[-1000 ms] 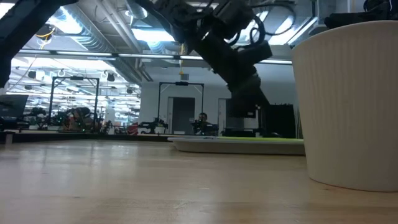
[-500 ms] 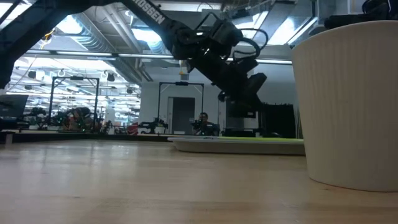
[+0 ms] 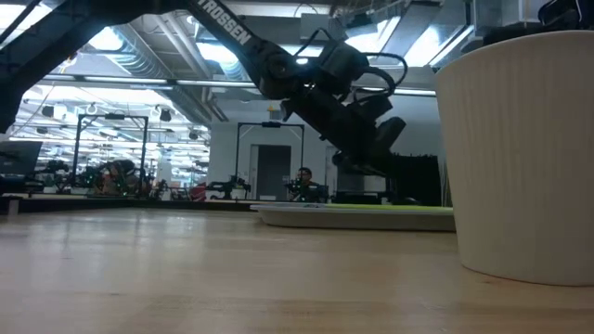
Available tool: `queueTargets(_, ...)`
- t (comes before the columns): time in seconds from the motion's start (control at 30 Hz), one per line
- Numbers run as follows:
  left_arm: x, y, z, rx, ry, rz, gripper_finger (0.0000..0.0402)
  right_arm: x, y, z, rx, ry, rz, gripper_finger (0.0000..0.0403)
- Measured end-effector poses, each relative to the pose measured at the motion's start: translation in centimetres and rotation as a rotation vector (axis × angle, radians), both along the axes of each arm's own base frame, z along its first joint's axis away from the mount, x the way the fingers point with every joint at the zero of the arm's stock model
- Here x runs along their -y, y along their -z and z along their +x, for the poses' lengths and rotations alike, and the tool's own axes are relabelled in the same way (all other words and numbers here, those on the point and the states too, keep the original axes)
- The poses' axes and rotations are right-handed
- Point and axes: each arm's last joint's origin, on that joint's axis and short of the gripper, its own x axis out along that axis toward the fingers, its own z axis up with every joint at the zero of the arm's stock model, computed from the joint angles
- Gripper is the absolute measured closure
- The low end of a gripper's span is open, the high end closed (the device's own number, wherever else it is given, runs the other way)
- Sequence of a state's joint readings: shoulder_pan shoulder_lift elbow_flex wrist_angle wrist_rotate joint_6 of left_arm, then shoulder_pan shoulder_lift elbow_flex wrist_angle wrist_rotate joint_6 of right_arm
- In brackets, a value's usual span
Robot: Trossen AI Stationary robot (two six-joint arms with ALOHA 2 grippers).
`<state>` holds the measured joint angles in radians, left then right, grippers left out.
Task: Pick and place plate/cup/fork/spoon on tray
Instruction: Put the green plate on the light blue tray to the right of the black spoon
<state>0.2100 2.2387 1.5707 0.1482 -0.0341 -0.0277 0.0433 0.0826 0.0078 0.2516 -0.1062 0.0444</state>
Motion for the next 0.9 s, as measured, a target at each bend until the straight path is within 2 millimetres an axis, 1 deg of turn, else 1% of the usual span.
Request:
queueTargets(0.1, 0.0, 0.2, 0.0, 0.003, -0.021, -0.038, 0.0398, 0.0, 0.0, 0.0, -0.005, 0.000, 0.000, 0.0351)
queueTargets(0.3, -0.5, 0.2, -0.1, 0.007, -0.080, -0.014, 0.0390, 0.0, 0.0, 0.0, -0.005, 0.000, 0.000, 0.0351)
queueTargets(0.5, -1.2, 0.3, 0.3, 0.085, -0.088, 0.000, 0.0399, 0.0, 0.0, 0.0, -0.004, 0.000, -0.001, 0.0351)
queueTargets(0.9, -0.4, 2.1, -0.4, -0.109, -0.078, -0.036, 0.0394, 0.0, 0.0, 0.0, -0.005, -0.001, 0.003, 0.0351)
